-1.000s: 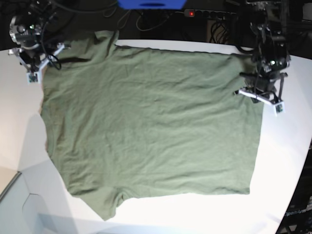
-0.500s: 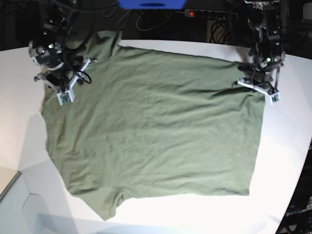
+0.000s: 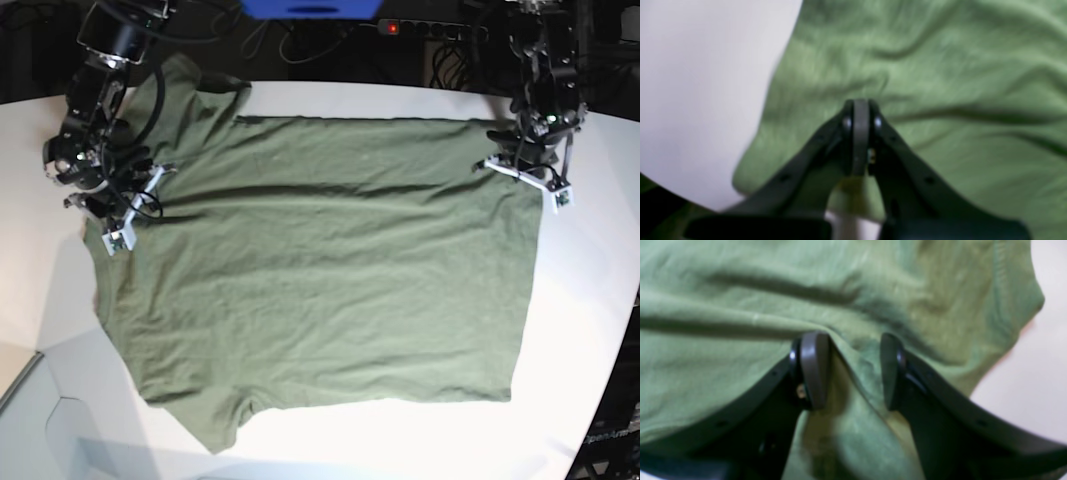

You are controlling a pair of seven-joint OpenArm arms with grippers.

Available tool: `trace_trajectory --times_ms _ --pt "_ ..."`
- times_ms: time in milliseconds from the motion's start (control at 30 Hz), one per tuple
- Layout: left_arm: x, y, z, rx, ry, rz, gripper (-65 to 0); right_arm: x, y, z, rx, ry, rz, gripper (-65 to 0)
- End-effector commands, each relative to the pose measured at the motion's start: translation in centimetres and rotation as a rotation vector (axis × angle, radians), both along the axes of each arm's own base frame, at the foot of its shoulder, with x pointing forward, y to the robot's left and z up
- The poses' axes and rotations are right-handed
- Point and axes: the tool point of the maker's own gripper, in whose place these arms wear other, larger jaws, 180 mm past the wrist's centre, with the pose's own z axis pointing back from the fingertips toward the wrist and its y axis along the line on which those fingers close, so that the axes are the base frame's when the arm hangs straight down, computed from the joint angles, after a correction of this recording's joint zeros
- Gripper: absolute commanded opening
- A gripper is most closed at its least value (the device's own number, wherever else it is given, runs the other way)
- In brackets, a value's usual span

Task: Layout the t-shirt on the table in an organized manner, then fold the t-shirt properly
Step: 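Drag the shirt's collar-side corners with both grippers to straighten the edge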

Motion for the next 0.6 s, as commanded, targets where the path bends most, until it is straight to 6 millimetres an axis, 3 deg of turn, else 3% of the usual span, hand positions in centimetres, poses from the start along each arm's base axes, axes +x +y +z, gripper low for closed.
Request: trace_trajectory --times_ms 0,200,333,467,567 --pt "1.1 0.4 1.7 0.026 -0.057 -0.006 -64.9 0.0 -0.6 0.2 -0.036 0.013 -0.005 -39.5" --pt "2.2 -0.6 6.4 0.056 -0.184 -0.047 -64.9 1.0 -1.1 4.7 -0.108 -0.113 0.001 -39.5" --pt "2.4 -0.8 7.3 0.064 -0.21 -0.054 -64.8 0.2 -0.6 7.0 -0.139 -0.173 0.005 -39.2" --pt "1.2 0.7 6.8 0.066 -0.186 -0.006 -64.8 -2.2 0.4 7.3 -0.145 -0.169 0.006 -39.1" --pt "-0.5 1.9 6.8 0.047 -0.162 0.082 -64.6 -4.2 1.0 6.4 -0.133 -0.132 0.004 -39.1"
